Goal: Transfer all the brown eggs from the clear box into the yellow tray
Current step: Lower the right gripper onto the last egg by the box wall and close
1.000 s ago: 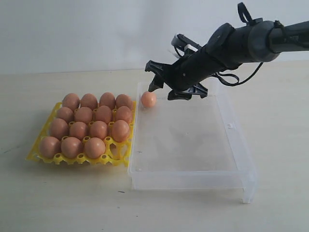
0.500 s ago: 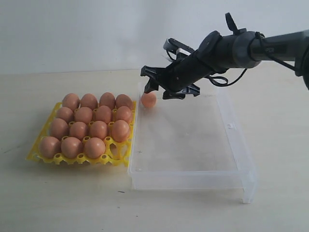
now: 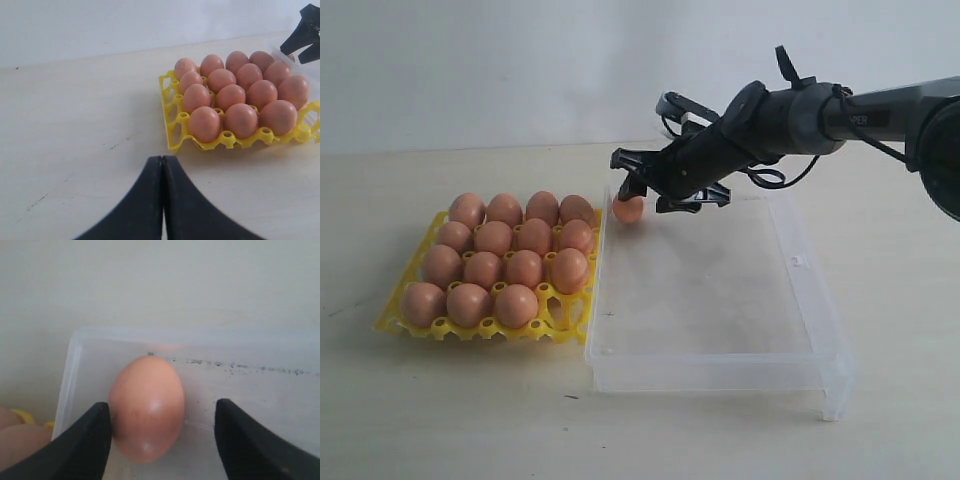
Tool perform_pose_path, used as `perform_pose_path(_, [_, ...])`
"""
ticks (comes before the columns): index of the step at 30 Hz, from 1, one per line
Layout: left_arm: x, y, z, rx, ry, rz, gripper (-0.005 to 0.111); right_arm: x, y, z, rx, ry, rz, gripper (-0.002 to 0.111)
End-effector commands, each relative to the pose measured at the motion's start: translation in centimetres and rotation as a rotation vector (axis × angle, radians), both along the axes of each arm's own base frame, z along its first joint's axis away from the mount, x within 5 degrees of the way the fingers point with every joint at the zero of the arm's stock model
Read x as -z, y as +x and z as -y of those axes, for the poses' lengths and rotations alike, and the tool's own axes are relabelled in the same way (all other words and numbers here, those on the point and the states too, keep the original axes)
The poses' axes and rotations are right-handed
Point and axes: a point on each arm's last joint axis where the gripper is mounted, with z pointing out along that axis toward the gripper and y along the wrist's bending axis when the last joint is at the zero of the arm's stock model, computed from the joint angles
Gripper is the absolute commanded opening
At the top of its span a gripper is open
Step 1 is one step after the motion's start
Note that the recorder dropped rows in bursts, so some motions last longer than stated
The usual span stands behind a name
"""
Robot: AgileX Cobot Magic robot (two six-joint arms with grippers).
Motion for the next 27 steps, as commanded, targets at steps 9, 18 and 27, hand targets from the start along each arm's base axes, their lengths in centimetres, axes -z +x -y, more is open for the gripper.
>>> perform_pose_path(9, [-0.2,0.0,0.0,0.003,0.001,0.017,0.000,-0.4,0.6,-0.1,0.000,0.034,0.060,0.058])
perform_pose_path(18, [-0.2,0.0,0.0,0.003,0.001,0.017,0.000,0.0,0.8,-0.3,-0.015,0.055,0.088,0.058])
perform_pose_path(27, [-0.2,0.0,0.0,0.003,0.001,0.017,0.000,0.2,0.5,-1.0,-0.062,0.127,0.081,0.018])
